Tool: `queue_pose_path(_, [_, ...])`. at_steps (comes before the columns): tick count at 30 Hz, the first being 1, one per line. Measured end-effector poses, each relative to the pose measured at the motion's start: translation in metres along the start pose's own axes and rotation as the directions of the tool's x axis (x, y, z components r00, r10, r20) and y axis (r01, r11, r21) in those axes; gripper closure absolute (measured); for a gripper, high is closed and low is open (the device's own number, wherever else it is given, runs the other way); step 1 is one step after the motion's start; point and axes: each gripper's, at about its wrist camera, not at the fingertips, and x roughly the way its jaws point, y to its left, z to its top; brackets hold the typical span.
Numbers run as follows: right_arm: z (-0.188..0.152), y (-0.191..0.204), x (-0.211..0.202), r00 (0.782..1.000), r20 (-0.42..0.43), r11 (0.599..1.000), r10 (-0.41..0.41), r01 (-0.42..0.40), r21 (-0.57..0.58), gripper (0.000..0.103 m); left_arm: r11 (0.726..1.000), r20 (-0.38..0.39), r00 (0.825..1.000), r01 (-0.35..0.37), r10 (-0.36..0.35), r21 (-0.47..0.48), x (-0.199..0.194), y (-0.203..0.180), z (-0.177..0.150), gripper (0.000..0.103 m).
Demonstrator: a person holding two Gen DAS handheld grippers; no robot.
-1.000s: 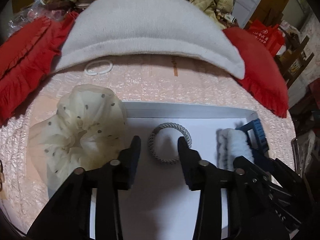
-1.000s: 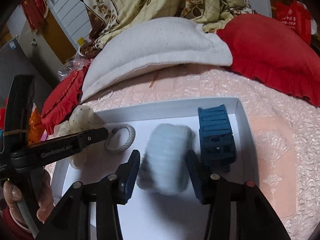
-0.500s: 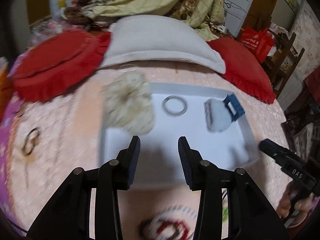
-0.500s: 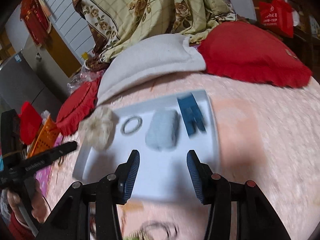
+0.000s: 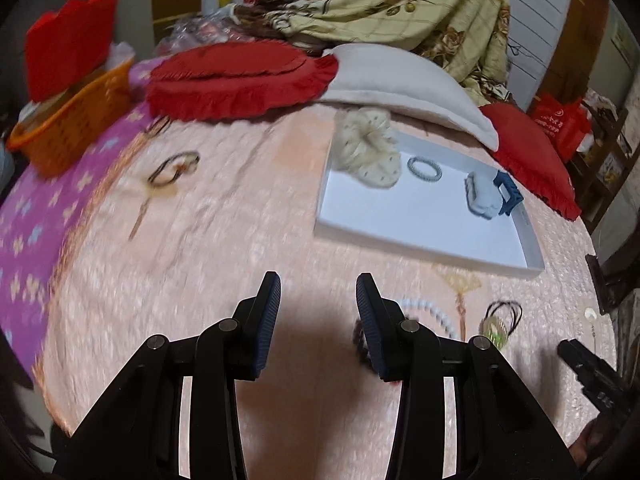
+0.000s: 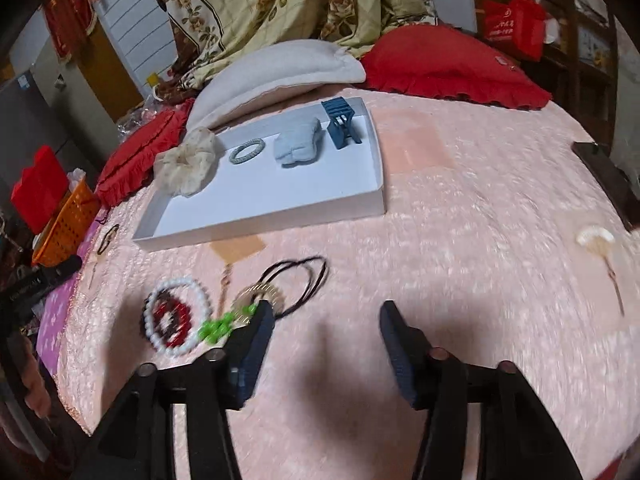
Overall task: Organize jewelry
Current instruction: 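Move both tools back to the bracelets beside the tray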
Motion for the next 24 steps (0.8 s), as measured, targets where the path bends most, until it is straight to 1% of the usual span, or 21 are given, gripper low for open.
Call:
queue_pose_path(3, [-0.013, 0.014, -0.025, 0.992, 0.105, 0.996, -0.074, 0.078, -0.032, 0.047, 1.0, 0.008, 1.0, -0.03, 0.03, -0.001, -0.008, 0.005, -0.015, 0.064])
queue_pose_path(6, [-0.02, 0.031, -0.044, 0.962, 0.211, 0.977, -0.172, 0.194, -0.091, 0.047, 0.998, 0.031, 0.998, -0.059, 0.059, -0.002, -0.017, 0.012, -0.029, 0.064])
queue_pose_path(8, [-0.023, 0.036, -0.051, 0.951, 0.251, 0.973, -0.18, 0.211, -0.099, 0.047, 0.998, 0.027, 0.998, -0.058, 0.058, -0.011, -0.019, 0.018, -0.035, 0.064])
queue_pose_path(9, [-0.023, 0.037, -0.053, 0.951, 0.263, 0.977, -0.161, 0.192, -0.096, 0.045, 0.998, 0.019, 0.998, -0.056, 0.057, -0.015, -0.019, 0.02, -0.036, 0.064])
queue_pose_path(10, [-0.025, 0.036, -0.052, 0.963, 0.247, 0.986, -0.109, 0.136, -0.095, 0.044, 0.998, 0.008, 0.998, -0.056, 0.056, -0.022, -0.019, 0.024, -0.038, 0.064])
queue_pose_path(11, [-0.025, 0.035, -0.048, 0.974, 0.213, 0.991, -0.073, 0.095, -0.092, 0.044, 0.998, 0.0, 0.998, -0.055, 0.056, -0.035, -0.019, 0.029, -0.04, 0.064])
queue_pose_path(13, [-0.029, 0.03, -0.033, 0.993, 0.111, 0.997, -0.032, 0.039, -0.06, 0.044, 0.997, 0.0, 0.999, -0.051, 0.051, -0.054, -0.02, 0.035, -0.042, 0.064])
queue_pose_path(15, [-0.035, 0.025, -0.025, 0.998, 0.062, 1.0, -0.011, 0.012, -0.022, 0.044, 0.997, 0.001, 0.999, -0.047, 0.048, -0.057, -0.019, 0.039, -0.046, 0.064])
queue_pose_path(16, [-0.038, 0.023, -0.022, 0.999, 0.042, 1.0, -0.004, 0.004, -0.007, 0.044, 0.997, -0.006, 0.999, -0.047, 0.047, -0.055, -0.017, 0.039, -0.047, 0.064])
queue_pose_path(20, [-0.045, 0.017, -0.006, 0.998, -0.046, 0.999, -0.044, 0.045, 0.013, 0.044, 0.999, -0.047, 0.999, 0.0, -0.001, -0.039, -0.007, 0.034, -0.05, 0.064])
queue_pose_path(22, [-0.046, 0.017, -0.001, 0.996, -0.073, 0.999, -0.043, 0.045, 0.017, 0.044, 0.999, -0.058, 0.998, 0.026, -0.027, -0.028, -0.003, 0.029, -0.05, 0.064])
queue_pose_path(24, [-0.046, 0.019, 0.001, 0.996, -0.081, 0.999, -0.034, 0.035, 0.014, 0.044, 0.999, -0.076, 0.996, 0.036, -0.037, -0.011, 0.002, 0.023, -0.051, 0.064])
